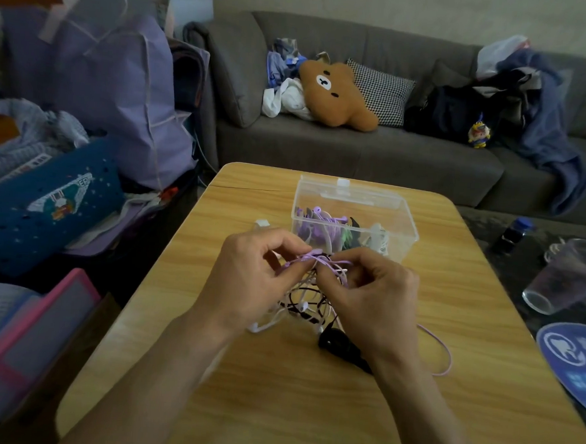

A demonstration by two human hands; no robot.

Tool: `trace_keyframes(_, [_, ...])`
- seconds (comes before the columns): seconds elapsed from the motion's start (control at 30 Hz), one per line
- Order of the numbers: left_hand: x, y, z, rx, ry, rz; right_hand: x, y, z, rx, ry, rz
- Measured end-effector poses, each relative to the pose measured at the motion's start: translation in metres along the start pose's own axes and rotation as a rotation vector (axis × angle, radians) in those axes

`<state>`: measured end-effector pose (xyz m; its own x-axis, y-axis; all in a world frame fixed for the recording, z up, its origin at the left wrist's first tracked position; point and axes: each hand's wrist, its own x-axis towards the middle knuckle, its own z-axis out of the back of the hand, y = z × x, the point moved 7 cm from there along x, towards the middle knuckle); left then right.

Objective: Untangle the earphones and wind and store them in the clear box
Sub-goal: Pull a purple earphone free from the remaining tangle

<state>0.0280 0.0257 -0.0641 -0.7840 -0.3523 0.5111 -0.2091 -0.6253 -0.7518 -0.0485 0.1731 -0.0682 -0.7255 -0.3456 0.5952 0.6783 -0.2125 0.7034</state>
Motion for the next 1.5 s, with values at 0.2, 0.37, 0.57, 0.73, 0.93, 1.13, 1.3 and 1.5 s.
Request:
trace_keyframes(0.2, [0.000,-0.005,0.010,0.048,-0.112,-0.051,0.002,-0.002,-0.004,-0.011,0.076,-0.011])
trace_keyframes(0.37, [-0.001,0.002,0.006,-0.095,-0.056,0.066,0.003,-0.003,-0.004,0.037,0.157,-0.007])
trace_keyframes(0.57, [0.000,0.001,0.008,-0.106,-0.055,0.051,0.004,-0.005,-0.004,0.057,0.166,-0.023])
trace_keyframes(0.73, [0.002,0.004,0.013,-0.029,-0.071,0.027,0.005,-0.009,-0.003,0.055,0.210,-0.076])
trace_keyframes(0.93, [0.002,0.010,0.023,-0.017,-0.141,0.089,0.009,-0.019,0.004,0.082,0.312,-0.208])
trace_keyframes(1.13, [0.004,0.019,0.008,-0.216,0.147,0.207,0.015,-0.026,0.018,0.302,0.198,-0.363])
trace_keyframes(1.3, [0.000,0.023,-0.009,-0.468,0.124,0.333,0.012,-0.025,0.014,0.453,0.223,-0.472])
trace_keyframes(1.5, [-0.011,0.015,-0.028,-0.271,0.442,0.313,0.012,-0.022,0.020,0.669,0.175,-0.578])
